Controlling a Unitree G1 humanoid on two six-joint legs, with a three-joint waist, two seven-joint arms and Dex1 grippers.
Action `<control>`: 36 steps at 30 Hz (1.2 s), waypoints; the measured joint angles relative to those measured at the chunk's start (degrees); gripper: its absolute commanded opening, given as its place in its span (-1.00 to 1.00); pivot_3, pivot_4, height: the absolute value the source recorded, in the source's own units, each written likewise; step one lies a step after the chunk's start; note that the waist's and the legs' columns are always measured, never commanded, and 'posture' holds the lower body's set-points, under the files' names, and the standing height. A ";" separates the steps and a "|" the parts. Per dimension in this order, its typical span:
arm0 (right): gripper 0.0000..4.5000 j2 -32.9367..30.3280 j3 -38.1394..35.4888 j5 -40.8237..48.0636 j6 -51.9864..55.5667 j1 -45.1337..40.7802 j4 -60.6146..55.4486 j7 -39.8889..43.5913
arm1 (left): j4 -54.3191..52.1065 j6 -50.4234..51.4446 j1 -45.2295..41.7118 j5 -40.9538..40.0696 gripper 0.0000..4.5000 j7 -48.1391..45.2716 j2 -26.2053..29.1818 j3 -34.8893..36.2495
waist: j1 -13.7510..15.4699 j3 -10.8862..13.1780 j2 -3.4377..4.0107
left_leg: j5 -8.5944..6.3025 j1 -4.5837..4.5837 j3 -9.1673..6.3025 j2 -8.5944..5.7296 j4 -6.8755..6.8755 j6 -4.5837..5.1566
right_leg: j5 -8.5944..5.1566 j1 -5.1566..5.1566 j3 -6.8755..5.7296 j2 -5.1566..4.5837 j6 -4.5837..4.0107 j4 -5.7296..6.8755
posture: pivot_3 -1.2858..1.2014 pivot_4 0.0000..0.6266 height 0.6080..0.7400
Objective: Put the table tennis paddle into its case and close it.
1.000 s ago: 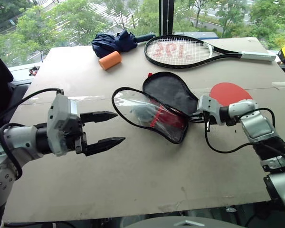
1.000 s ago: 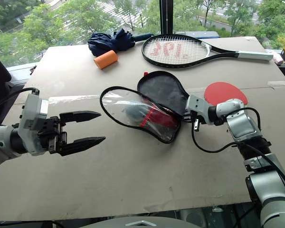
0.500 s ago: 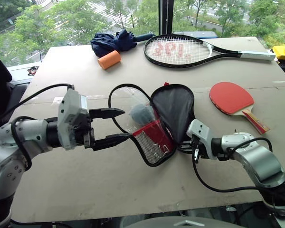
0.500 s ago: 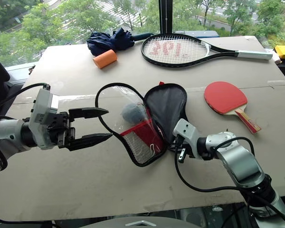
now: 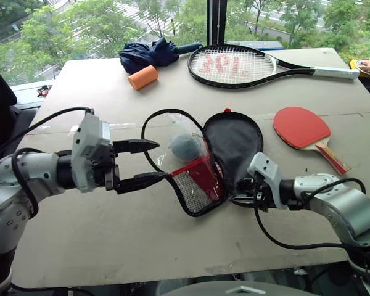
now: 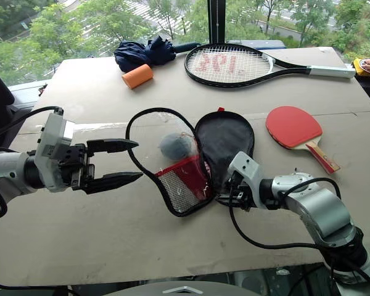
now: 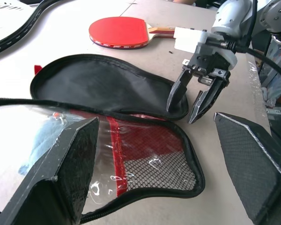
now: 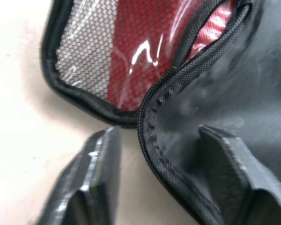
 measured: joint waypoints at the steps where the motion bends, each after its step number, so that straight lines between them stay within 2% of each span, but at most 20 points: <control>1: 0.99 -0.74 -1.19 1.88 0.48 0.48 -1.02 0.54 | 0.08 -0.09 -0.33 0.25 0.77 -0.03 0.00 -0.33 | -0.01 0.00 0.00 | 0.00 0.00 0.00 0.00 0.00 0.00 | 0.00 0.00 0.00 0.00 0.00 0.02 | 0.03 -0.52 1.00; 4: 0.99 -1.76 -3.97 5.92 0.71 2.08 -2.25 1.54 | 0.09 -0.33 -1.15 0.38 0.77 -0.15 -0.01 -0.53 | -0.01 0.00 0.00 | 0.00 0.00 0.01 0.00 0.01 0.00 | 0.00 0.00 0.01 0.00 0.00 0.02 | 0.03 -0.52 1.00; 7: 0.99 -4.01 -11.11 7.37 -2.45 2.30 -0.05 1.52 | 0.04 -0.38 -1.92 0.31 0.77 -0.21 -0.01 -0.88 | 0.01 0.00 0.00 | 0.00 0.00 0.03 -0.02 0.05 0.00 | 0.01 0.03 0.02 -0.01 0.01 0.03 | 0.03 -0.52 1.00; 9: 0.99 -7.17 -16.14 5.55 -5.89 2.47 5.26 0.75 | 0.04 -0.23 -2.17 0.14 0.77 -0.17 -0.01 -0.99 | 0.17 0.00 -0.01 | 0.00 0.00 0.02 -0.03 0.08 0.01 | 0.01 0.04 0.00 -0.01 0.02 0.04 | 0.03 -0.52 1.00; 14: 0.99 -15.52 -23.49 -0.47 -16.60 7.62 21.56 0.96 | -0.28 0.69 -4.19 -0.93 0.77 -0.09 0.05 -1.48 | 0.50 0.00 -0.01 | 0.00 -0.03 0.08 -0.02 0.08 0.01 | 0.01 0.02 0.03 -0.01 0.01 0.04 | 0.03 -0.52 1.00; 20: 0.99 -17.97 -23.52 -5.67 -25.67 6.50 37.95 0.21 | -0.83 3.49 -8.34 -4.43 0.77 0.08 0.68 -2.62 | -0.32 0.00 -0.01 | 0.00 0.03 0.24 0.04 0.13 0.01 | 0.01 0.00 0.16 0.05 0.01 0.25 | 0.03 -0.52 1.00; 27: 0.99 -16.42 -19.01 -6.99 -25.78 -1.63 48.91 -0.83 | -1.19 4.07 -9.92 -4.73 0.77 0.04 0.94 -3.80 | -0.21 0.00 0.00 | 0.00 0.04 0.27 0.06 0.17 0.02 | 0.01 -0.02 0.19 0.07 0.01 0.30 | 0.03 -0.52 1.00; 28: 0.76 -16.17 -18.19 -7.29 -25.53 -2.34 50.05 -0.97 | -1.18 4.07 -9.92 -4.68 0.77 0.07 0.94 -3.89 | -0.09 0.01 0.00 | 0.00 0.02 0.27 0.05 0.19 0.02 | 0.01 -0.02 0.19 0.06 0.01 0.29 | 0.03 -0.52 1.00; 30: 0.48 -16.17 -17.74 -7.53 -25.41 -2.62 50.78 -1.08 | -1.18 4.07 -9.92 -4.62 0.77 0.08 0.94 -3.92 | 0.08 0.01 0.01 | 0.00 0.01 0.27 0.04 0.19 0.02 | 0.01 -0.03 0.18 0.04 0.01 0.29 | 0.03 -0.52 1.00; 31: 0.12 -16.47 -17.35 -7.83 -25.13 -3.11 51.31 -1.10 | -1.18 4.05 -9.88 -4.36 0.77 0.10 0.94 -3.94 | 0.10 0.01 0.01 | 0.00 0.00 0.26 0.04 0.21 0.02 | 0.01 -0.02 0.17 0.05 0.01 0.29 | 0.03 -0.52 1.00; 33: -0.15 -16.52 -17.20 -7.89 -25.12 -3.10 51.33 -1.12 | -1.18 4.05 -9.83 -4.18 0.77 0.12 0.94 -3.94 | 0.03 0.01 0.01 | 0.00 0.01 0.26 0.05 0.21 0.02 | 0.01 -0.03 0.17 0.05 0.01 0.30 | 0.03 -0.52 1.00; 35: -0.56 -16.58 -17.20 -7.54 -24.38 -2.81 50.25 -0.94 | -1.19 4.04 -9.50 -3.99 0.77 0.12 0.94 -3.93 | -0.03 0.01 0.01 | 0.00 0.01 0.26 0.05 0.20 0.01 | 0.01 -0.03 0.17 0.06 0.01 0.31 | 0.03 -0.52 1.00; 36: -0.59 -16.55 -17.28 -7.38 -23.72 -2.78 49.72 -1.15 | -1.20 4.03 -9.31 -3.89 0.77 0.12 0.93 -3.92 | -0.03 0.01 0.01 | 0.00 0.01 0.26 0.06 0.20 0.01 | 0.01 -0.04 0.18 0.06 0.01 0.31 | 0.03 -0.52 1.00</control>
